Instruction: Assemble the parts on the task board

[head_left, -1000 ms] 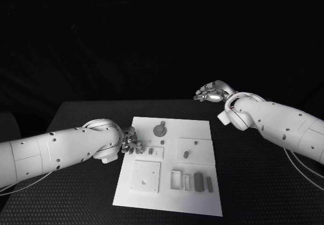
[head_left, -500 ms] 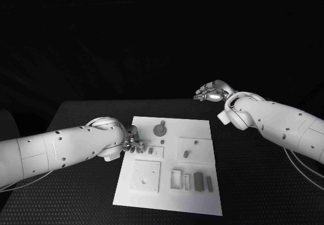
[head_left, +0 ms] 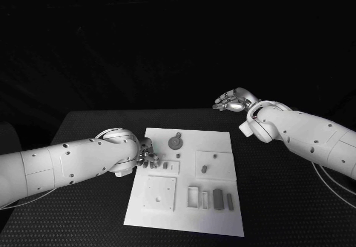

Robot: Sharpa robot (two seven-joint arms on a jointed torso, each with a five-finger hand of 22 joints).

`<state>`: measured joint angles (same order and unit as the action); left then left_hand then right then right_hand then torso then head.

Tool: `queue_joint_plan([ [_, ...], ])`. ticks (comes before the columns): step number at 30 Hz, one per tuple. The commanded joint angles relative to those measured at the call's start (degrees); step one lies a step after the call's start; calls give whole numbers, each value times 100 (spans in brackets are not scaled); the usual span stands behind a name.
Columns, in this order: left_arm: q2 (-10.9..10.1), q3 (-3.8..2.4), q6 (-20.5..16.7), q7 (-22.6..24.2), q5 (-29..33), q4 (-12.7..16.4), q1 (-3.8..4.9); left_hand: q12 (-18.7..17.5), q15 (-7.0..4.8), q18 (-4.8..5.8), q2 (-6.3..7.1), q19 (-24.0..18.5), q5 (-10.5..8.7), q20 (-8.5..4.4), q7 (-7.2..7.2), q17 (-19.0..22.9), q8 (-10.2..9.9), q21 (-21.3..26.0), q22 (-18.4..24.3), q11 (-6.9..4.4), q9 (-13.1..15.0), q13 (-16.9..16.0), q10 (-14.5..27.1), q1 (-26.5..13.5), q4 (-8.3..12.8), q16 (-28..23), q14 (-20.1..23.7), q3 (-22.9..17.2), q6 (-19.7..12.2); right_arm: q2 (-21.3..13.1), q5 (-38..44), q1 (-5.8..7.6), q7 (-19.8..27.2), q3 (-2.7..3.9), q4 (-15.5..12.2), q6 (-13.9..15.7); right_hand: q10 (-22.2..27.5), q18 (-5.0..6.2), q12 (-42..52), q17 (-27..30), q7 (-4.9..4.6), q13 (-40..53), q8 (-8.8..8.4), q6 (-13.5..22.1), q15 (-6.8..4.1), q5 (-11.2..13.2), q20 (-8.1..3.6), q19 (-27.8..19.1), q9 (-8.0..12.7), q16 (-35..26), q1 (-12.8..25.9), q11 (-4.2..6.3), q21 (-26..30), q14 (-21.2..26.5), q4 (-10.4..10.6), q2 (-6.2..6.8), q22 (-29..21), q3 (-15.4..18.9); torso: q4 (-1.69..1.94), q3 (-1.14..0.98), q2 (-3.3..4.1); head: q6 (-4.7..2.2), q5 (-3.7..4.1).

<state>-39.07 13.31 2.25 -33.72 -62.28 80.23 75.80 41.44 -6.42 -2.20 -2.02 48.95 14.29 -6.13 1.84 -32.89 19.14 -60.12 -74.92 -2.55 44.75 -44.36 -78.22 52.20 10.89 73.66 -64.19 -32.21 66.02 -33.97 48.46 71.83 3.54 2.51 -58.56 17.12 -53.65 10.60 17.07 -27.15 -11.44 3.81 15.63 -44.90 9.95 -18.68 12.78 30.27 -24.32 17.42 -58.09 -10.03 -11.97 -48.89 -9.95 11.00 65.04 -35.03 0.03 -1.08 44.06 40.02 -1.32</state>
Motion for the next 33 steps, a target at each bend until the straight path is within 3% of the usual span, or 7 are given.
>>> queue_joint_plan([
  [1, 16, 32, 184, -81, -50, 33, -44, -1, -149, -63, 98, 44, -272, -670, -18, 2, -8, -29, -97, -165, 6, -8, -205, -89, 85, 10, -68, -159, 45, 1, -6, -2, 38, 1, -9, -68, -21, -82, -39, 10, -103, 4, 7, 47, -4, -33, 6, -37, 6, 12, -46, -24, 11, 44, 29, 20, 10, 10, 4, 4, 1, -2, 5],
  [3, 14, 32, 133, -108, -77, 33, -44, -17, -165, -69, 222, 49, -559, -682, -9, 10, -36, -26, -91, -163, 5, -9, -194, -130, -7, -1, -61, -158, 12, -1, -6, -2, 40, 1, -12, -69, -21, -83, -42, 12, -103, 4, 7, 49, -3, -33, 6, -38, 7, 12, -46, -25, 14, 45, 29, 23, 12, 12, 4, 2, 0, -4, 8],
  [7, 0, 33, 39, -138, -107, 34, -44, -21, -170, -69, 270, 48, -670, -684, -4, 12, -53, -22, -88, -161, 0, -10, -190, -155, -53, -4, -61, -153, -11, -2, -6, -2, 41, 1, -10, -66, -21, -83, -44, 13, -104, 4, 6, 51, -3, -33, 6, -38, 7, 13, -45, -26, 15, 45, 29, 26, 13, 13, 2, 4, 2, -1, 11],
  [8, -8, 33, 22, -145, -113, 35, -44, -58, -193, -67, 650, 42, -1128, -686, 42, 30, -164, -1, -73, -139, -43, -8, -111, -453, -272, -41, -15, -27, -195, -2, -6, -2, 41, 1, -9, -67, -17, -86, -52, 16, -107, 3, 3, 59, -1, -33, 7, -42, 9, 12, -41, -28, 20, 50, 31, 33, 15, 17, 1, 6, 2, 1, 12],
  [11, -20, 32, -22, -158, -123, 33, -44, -64, -229, -78, 864, 40, -1136, -706, 56, 41, -206, 14, -68, -130, -55, -25, -64, -517, -433, -55, 6, -39, -255, -3, -6, -2, 41, 1, -5, -63, -16, -87, -59, 19, -109, 2, 1, 65, 1, -33, 7, -43, 11, 12, -39, -29, 24, 53, 33, 35, 18, 20, 1, 8, 1, -1, 13],
  [13, -29, 32, -41, -159, -124, 34, -44, -61, -241, -78, 936, 35, -1140, -712, 63, 43, -222, 20, -68, -124, -57, -38, -41, -558, -507, -57, 18, -30, -282, -2, -6, -2, 43, 1, -5, -63, -16, -88, -63, 21, -110, 2, 1, 68, 2, -35, 7, -45, 11, 12, -40, -30, 27, 55, 34, 37, 20, 20, 1, 6, 0, -3, 16],
  [33, -97, 13, -229, -161, -194, -5, -44, -25, -273, -78, 1210, 35, -1147, -741, 61, 40, -232, 20, -73, -132, -27, -103, 16, -642, -816, -30, 40, -36, -323, 0, -6, -17, 48, 1, 0, -66, -20, -91, -78, 29, -113, 3, 2, 76, 4, -36, 6, -48, 13, 15, -41, -32, 37, 60, 39, 37, 29, 23, 1, 9, 1, -10, 30],
])
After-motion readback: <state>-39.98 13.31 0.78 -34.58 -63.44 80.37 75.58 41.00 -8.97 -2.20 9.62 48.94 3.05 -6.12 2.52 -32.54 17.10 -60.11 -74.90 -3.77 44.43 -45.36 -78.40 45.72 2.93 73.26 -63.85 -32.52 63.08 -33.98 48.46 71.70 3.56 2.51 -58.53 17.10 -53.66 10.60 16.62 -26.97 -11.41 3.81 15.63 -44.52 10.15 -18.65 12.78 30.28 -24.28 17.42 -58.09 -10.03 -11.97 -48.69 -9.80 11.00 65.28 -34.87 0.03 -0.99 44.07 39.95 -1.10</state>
